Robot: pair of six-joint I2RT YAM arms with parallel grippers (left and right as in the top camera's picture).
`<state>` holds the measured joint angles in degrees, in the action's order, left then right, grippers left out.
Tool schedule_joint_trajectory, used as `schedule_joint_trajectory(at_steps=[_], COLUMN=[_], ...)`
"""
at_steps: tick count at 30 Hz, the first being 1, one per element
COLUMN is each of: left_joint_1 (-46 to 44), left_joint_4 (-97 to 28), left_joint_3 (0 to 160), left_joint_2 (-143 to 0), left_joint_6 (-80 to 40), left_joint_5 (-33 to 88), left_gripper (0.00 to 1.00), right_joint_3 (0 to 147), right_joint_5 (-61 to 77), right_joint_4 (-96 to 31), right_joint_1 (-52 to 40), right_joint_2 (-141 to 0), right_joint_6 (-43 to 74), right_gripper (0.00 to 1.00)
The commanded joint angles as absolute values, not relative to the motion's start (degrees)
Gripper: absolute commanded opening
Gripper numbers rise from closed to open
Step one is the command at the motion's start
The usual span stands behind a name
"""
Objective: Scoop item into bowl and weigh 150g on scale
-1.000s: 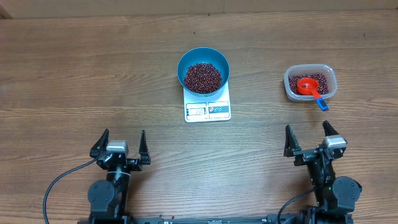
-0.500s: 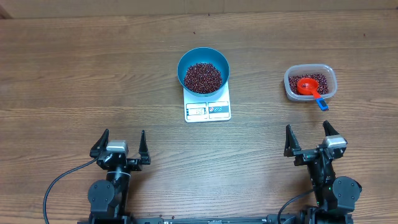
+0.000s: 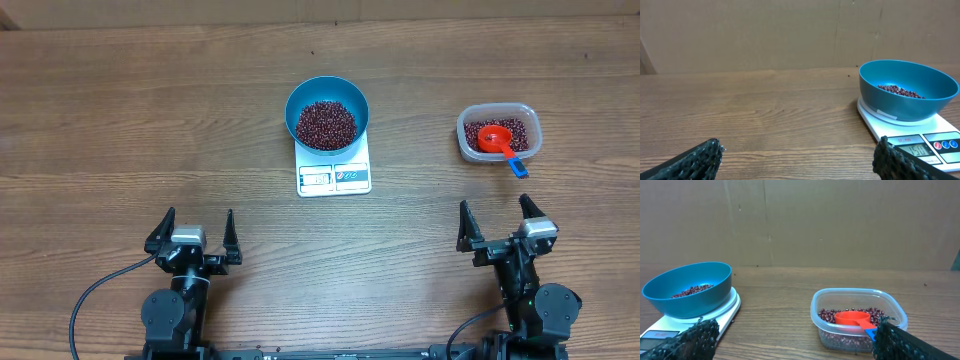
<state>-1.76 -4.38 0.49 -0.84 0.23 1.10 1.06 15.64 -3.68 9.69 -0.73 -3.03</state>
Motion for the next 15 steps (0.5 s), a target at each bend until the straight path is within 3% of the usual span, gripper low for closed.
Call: schedule_joint_trajectory(at_steps=[1, 15], left_joint_1=[-1.41, -1.41], left_joint_4=[-4.47, -4.47], left_joint_3=[0.27, 0.27], left_joint_2=[-0.23, -0.23], left_joint_6=[1.3, 1.32], left_joint_5=[1.52, 1.52], left_gripper=[1.0, 0.99], right_joint_3=[0.45, 0.45], right_joint_5=[15.09, 15.09], right_joint_4=[-3.51, -3.51], right_joint_1=[9.39, 9.39], right_joint_2=[-0.12, -0.12], right_joint_6=[-2.98, -2.98], right_gripper=[1.0, 1.0])
